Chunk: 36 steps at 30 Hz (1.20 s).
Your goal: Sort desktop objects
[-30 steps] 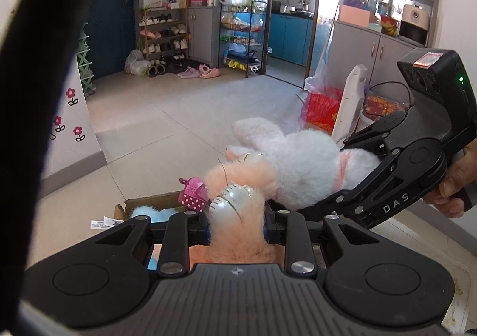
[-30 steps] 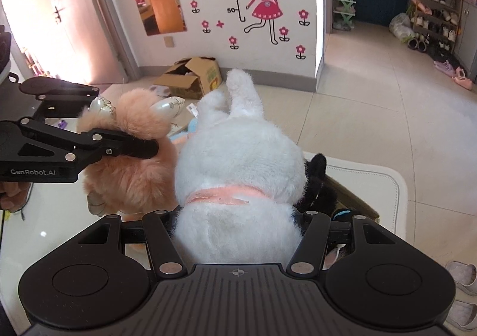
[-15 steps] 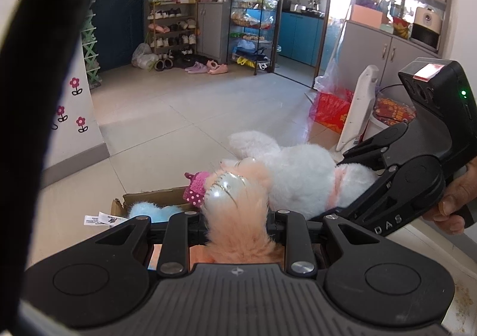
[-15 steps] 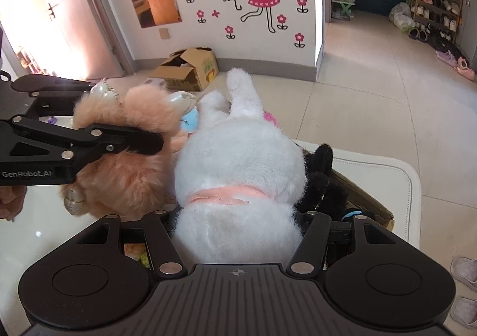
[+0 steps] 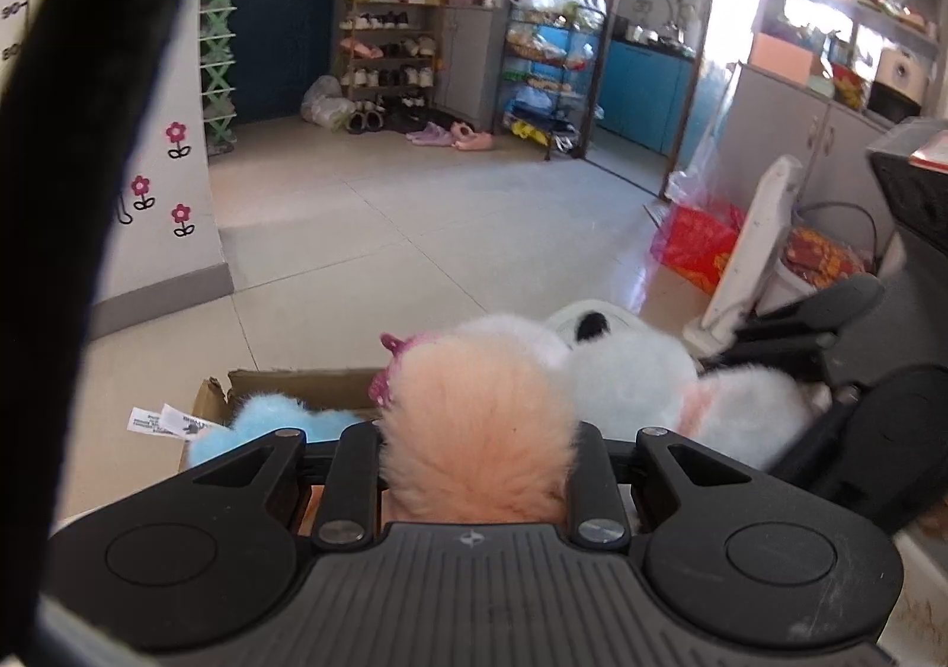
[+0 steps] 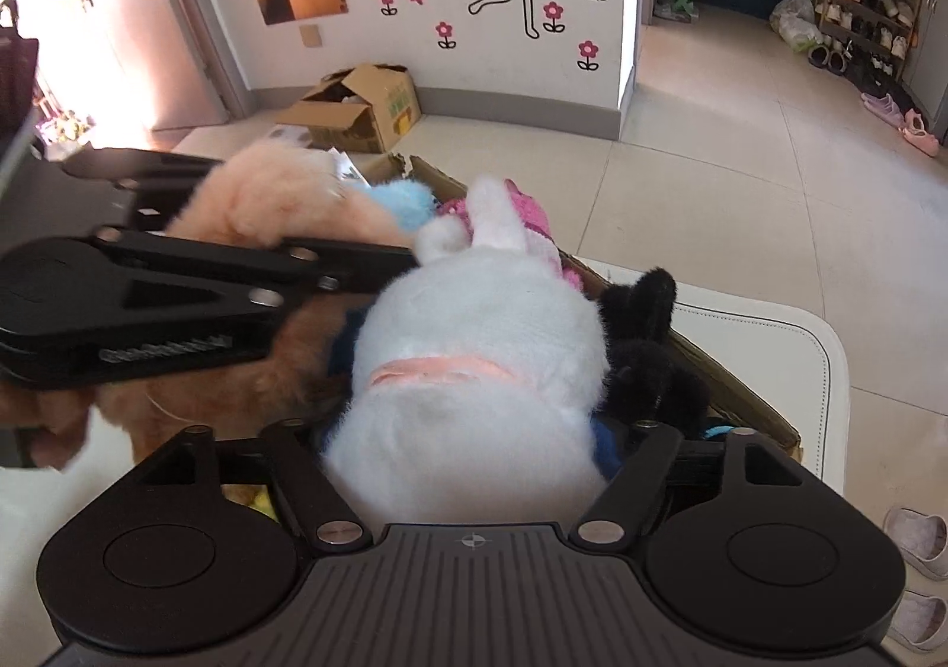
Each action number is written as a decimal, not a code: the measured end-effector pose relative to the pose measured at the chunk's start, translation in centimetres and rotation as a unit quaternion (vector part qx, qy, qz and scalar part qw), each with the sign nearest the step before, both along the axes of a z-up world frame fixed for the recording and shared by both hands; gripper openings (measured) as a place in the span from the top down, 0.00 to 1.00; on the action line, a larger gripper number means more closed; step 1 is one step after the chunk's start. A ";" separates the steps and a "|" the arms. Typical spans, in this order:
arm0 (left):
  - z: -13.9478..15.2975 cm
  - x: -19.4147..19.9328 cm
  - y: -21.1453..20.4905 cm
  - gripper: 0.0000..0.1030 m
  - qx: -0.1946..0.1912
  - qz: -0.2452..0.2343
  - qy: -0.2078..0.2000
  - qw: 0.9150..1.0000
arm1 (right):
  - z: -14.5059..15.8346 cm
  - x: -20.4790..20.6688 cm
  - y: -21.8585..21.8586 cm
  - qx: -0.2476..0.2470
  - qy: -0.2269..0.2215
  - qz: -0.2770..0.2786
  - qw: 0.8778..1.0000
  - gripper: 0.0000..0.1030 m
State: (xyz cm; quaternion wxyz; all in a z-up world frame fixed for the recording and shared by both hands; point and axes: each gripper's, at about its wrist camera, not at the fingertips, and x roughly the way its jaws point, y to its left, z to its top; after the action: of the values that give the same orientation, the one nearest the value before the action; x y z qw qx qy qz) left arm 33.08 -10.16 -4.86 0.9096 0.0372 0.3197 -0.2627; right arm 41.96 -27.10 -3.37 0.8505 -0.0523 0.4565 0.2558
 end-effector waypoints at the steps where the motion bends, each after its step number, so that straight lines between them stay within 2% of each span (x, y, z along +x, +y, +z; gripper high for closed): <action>1: 0.2 0.1 0.2 0.79 -0.010 0.002 -0.002 1.000 | 0.2 -0.1 -0.1 0.002 -0.003 -0.001 1.000 0.16; 5: 0.7 0.6 0.8 0.72 -0.044 0.018 -0.009 0.999 | 1.7 -0.8 -0.5 0.000 -0.016 -0.001 1.000 0.15; 9: 0.3 0.0 1.3 0.66 -0.050 0.025 -0.003 0.998 | 3.1 -1.7 -1.5 -0.001 -0.028 -0.004 1.000 0.13; 11: 0.5 -0.3 1.6 0.56 -0.064 0.023 -0.003 0.998 | 3.6 -2.0 -2.1 0.000 -0.031 -0.008 0.999 0.12; 12: 0.8 -0.6 1.7 0.44 -0.066 0.022 -0.006 0.998 | 3.8 -2.2 -2.4 0.002 -0.033 -0.010 0.999 0.12; 13: 1.2 -1.0 2.0 0.37 -0.068 0.023 -0.014 0.997 | 4.0 -2.4 -2.6 0.003 -0.035 -0.013 0.999 0.12; 14: 1.8 -1.3 2.2 0.33 -0.073 0.024 -0.022 0.997 | 4.2 -2.5 -2.8 0.005 -0.036 -0.016 0.999 0.12; 16: 3.1 -1.9 2.5 0.12 -0.072 0.023 -0.035 0.997 | 4.6 -3.0 -3.1 0.006 -0.038 -0.017 0.999 0.12; 18: 4.4 -2.5 2.5 0.02 -0.071 0.025 -0.052 0.996 | 5.1 -3.2 -3.1 0.004 -0.043 -0.021 0.999 0.11; 24: 6.1 -4.2 3.2 0.01 -0.073 0.033 -0.064 0.995 | 7.0 -5.0 -3.1 0.006 -0.057 -0.022 0.998 0.07; 30: 4.7 -5.6 3.3 0.01 -0.068 0.034 -0.051 0.996 | 7.6 -7.0 -2.8 0.003 -0.063 -0.019 0.998 0.06; 36: 4.1 -9.6 4.8 0.01 -0.046 0.049 -0.038 0.997 | 8.2 -10.2 -2.6 0.007 -0.076 -0.036 0.996 0.01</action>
State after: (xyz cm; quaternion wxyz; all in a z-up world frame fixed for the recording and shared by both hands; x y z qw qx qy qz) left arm 23.51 -5.39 -0.80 0.9336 -0.0109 0.2739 -0.2308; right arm 31.72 -29.65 4.86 0.8915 -0.0494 0.3907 0.2238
